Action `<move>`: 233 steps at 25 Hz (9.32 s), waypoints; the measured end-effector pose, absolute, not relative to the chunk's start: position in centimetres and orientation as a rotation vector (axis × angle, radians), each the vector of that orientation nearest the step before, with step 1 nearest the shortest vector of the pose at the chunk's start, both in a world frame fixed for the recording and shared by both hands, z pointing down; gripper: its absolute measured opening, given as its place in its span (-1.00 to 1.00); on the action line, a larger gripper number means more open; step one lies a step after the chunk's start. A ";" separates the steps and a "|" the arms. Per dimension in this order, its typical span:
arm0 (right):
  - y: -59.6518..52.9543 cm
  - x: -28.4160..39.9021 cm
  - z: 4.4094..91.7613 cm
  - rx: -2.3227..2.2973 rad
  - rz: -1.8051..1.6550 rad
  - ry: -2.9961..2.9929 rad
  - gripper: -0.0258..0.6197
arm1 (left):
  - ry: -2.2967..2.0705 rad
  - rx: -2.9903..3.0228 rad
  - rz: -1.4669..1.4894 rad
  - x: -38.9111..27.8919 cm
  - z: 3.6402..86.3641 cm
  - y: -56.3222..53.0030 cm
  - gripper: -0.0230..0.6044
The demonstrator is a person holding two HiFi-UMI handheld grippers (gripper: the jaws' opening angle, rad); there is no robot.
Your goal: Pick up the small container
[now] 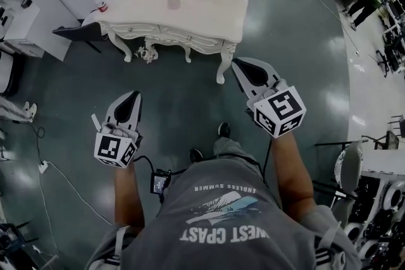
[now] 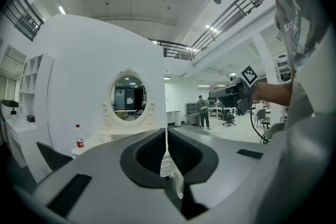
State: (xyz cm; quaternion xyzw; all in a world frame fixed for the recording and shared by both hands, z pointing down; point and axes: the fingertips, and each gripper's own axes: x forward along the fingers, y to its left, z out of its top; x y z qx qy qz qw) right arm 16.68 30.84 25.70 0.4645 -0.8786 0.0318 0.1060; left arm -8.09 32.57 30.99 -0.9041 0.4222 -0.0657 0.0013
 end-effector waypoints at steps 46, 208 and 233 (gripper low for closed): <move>1.9 16.7 30.3 0.911 0.202 -2.788 -0.84 | 1.846 -2.607 -0.337 -4.9 32.7 14.8 -0.84; -24.6 3.9 35.7 1.143 0.150 -2.452 -0.45 | 1.572 -2.844 -0.250 -21.3 35.4 -14.6 -0.84; -20.5 6.2 27.2 1.211 0.039 -2.499 -0.46 | 1.469 -2.872 -0.252 -19.2 34.2 -16.1 -0.84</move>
